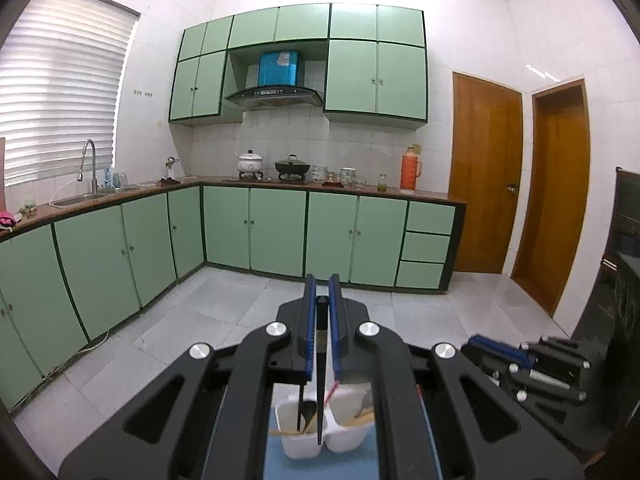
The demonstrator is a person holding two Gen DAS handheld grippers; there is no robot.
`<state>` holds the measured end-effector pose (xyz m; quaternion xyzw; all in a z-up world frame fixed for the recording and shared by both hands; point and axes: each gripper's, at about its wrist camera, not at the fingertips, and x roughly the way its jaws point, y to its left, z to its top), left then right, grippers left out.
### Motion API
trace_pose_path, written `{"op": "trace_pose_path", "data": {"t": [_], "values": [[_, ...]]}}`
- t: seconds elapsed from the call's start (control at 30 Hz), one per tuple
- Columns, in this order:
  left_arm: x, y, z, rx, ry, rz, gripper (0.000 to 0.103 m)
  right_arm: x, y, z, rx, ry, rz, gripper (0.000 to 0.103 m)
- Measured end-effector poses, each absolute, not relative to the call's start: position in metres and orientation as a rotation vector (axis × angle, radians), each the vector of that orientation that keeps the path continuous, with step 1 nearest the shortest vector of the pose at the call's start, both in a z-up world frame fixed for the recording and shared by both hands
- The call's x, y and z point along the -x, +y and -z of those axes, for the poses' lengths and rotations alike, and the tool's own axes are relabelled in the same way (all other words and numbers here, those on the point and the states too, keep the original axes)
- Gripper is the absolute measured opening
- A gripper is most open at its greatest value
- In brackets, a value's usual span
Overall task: Organize utensils
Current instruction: 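Lower the black chopstick into the holder while the right tool releases the wooden one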
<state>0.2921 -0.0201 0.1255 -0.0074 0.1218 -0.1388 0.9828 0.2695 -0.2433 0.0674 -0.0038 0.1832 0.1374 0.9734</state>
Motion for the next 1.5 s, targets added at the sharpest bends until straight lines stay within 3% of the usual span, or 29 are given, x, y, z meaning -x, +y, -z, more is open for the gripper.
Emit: {"op": "trace_pose_path", "data": {"t": [0.27, 0.57, 0.97, 1.33, 1.4, 1.5], "values": [[-0.342, -0.025, -0.111, 0.006, 0.246, 0.231, 0.005, -0.307, -0.24, -0.043, 0.001, 0.438, -0.252, 0.007], [-0.383, -0.019, -0.057, 0.022, 0.349, 0.205, 0.005, -0.325, -0.235, -0.016, 0.001, 0.487, -0.236, 0.007], [-0.391, -0.012, -0.009, 0.011, 0.461, 0.2, 0.006, -0.336, -0.231, 0.005, 0.0, 0.538, -0.242, 0.007], [-0.374, 0.001, 0.005, 0.019, 0.487, 0.199, 0.008, -0.329, -0.236, 0.014, -0.032, 0.563, -0.253, 0.01], [-0.369, 0.004, 0.003, 0.02, 0.48, 0.196, 0.012, -0.324, -0.238, 0.011, -0.04, 0.551, -0.25, 0.018], [-0.357, 0.007, -0.003, 0.023, 0.456, 0.194, 0.034, -0.316, -0.242, 0.005, -0.052, 0.524, -0.244, 0.031]]}}
